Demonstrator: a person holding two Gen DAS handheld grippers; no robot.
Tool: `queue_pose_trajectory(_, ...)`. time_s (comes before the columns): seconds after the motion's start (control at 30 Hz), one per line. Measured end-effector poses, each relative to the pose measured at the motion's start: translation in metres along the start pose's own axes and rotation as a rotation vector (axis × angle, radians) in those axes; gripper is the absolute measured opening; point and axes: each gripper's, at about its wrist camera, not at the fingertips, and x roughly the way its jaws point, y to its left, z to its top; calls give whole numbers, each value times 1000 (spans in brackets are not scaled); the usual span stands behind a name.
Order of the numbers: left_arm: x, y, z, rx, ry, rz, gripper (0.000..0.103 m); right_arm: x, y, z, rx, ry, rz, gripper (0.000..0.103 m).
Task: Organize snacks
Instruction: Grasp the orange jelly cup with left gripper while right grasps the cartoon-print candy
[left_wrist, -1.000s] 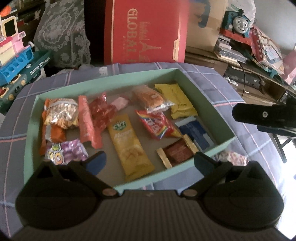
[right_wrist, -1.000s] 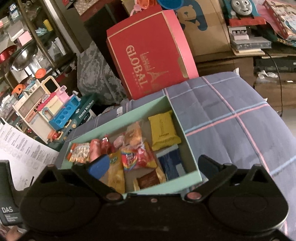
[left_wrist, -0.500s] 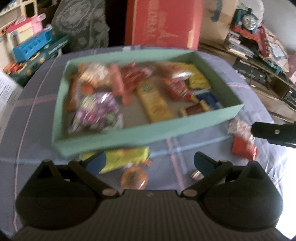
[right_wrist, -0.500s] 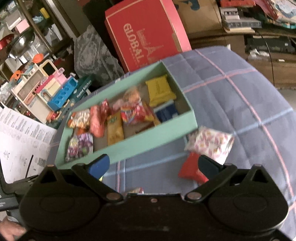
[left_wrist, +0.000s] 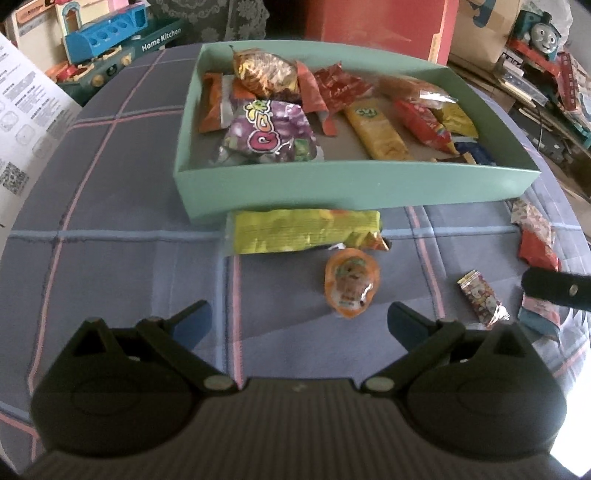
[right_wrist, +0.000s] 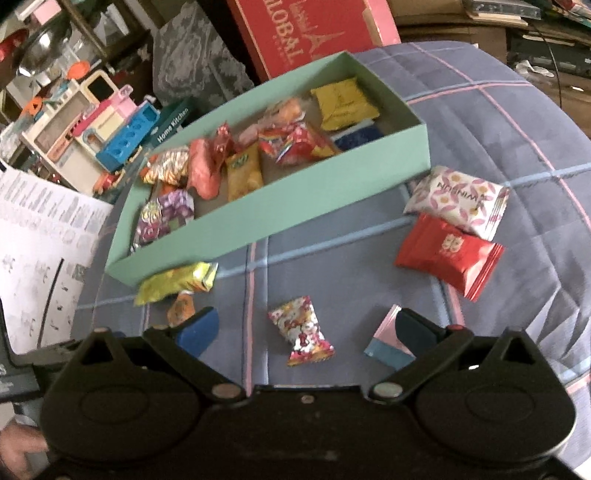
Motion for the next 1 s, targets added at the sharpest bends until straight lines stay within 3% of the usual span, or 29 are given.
queue_pose_trajectory(0.13,8,-4,2,-11,2,-6,103,8,3,-4,-23,21,-40,103)
queue_pose_trajectory(0.2,13,-7,5,-22,3,-14,102,8,1,-6,-17,11,-44,97)
queue_pose_trajectory(0.33,21,-15,8,-4,-6,-31,87,10,-4,-8,-13,19,-34,83)
queue_pose_trajectory(0.4,21,-20,8,32,-24,-38,74,11,-4,-9,-24,17,-35,74)
queue_pose_trajectory(0.5,18,-26,6,94,-57,-8,45,16,2,-9,-56,26,-30,59)
queue_pose_trajectory(0.53,17,-27,5,114,-65,-10,32,19,5,-9,-73,30,-25,52)
queue_pose_trajectory(0.77,13,-16,-2,107,-70,-60,32,33,38,-17,-289,20,-77,45)
queue_pose_trajectory(0.83,13,-16,-2,110,-71,-60,32,36,49,-23,-400,1,-131,30)
queue_pose_trajectory(0.87,13,-16,-2,112,-70,-57,32,37,53,-26,-441,-8,-151,27)
queue_pose_trajectory(1.0,14,-20,-1,124,-71,-47,32,33,47,-22,-411,-10,-127,22)
